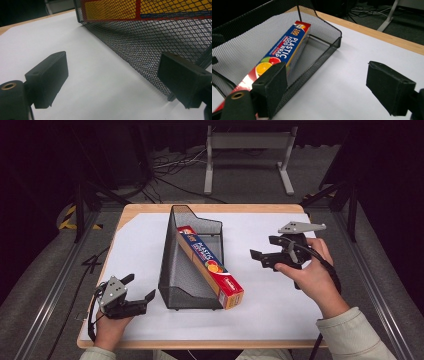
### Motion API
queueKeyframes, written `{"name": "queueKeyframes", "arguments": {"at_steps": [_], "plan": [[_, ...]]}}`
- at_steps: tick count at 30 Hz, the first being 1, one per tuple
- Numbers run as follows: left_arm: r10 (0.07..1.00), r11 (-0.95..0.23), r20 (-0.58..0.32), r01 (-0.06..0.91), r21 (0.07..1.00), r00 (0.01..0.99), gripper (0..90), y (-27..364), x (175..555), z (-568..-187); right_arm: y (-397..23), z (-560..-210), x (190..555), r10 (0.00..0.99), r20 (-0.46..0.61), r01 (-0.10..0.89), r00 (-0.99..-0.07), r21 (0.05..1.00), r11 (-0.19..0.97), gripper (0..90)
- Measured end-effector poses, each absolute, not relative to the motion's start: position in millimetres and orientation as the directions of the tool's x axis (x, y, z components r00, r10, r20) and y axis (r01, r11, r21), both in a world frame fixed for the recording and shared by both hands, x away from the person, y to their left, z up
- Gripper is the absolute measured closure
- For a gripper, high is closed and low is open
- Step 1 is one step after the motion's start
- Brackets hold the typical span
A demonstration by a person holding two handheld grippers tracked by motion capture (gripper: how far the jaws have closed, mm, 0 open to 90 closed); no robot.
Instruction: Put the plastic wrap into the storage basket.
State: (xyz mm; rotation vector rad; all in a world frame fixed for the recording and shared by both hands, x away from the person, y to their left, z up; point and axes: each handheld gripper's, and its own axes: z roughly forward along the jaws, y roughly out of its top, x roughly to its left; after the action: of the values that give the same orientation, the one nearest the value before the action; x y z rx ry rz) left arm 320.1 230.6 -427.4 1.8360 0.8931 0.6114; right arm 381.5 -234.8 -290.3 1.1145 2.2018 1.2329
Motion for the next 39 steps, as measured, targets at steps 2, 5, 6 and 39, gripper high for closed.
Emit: {"name": "queueKeyframes", "arguments": {"at_steps": [2,5,6,39], "plan": [[0.797,-0.260,0.020,0.313,0.913,0.603,10.8,230.2,320.2,-427.5,-242.9,-293.1,379.3,0.786,0.044,0.444,-0.617,0.844,0.302,17.6],[0.796,-0.261,0.022,0.311,0.914,0.605,10.8,230.0,319.9,-427.3,-253.5,-298.0,375.5,0.792,0.041,0.435,-0.609,0.853,0.290,17.5],[0.797,-0.257,0.019,0.311,0.915,0.603,10.7,229.9,319.6,-427.3,-257.0,-299.8,374.4,0.795,0.042,0.435,-0.606,0.854,0.286,17.5],[0.789,-0.257,0.026,0.291,0.922,0.614,10.1,231.0,317.2,-427.3,-329.4,-422.0,346.3,0.834,-0.003,0.379,-0.552,0.890,0.254,11.9]]}}
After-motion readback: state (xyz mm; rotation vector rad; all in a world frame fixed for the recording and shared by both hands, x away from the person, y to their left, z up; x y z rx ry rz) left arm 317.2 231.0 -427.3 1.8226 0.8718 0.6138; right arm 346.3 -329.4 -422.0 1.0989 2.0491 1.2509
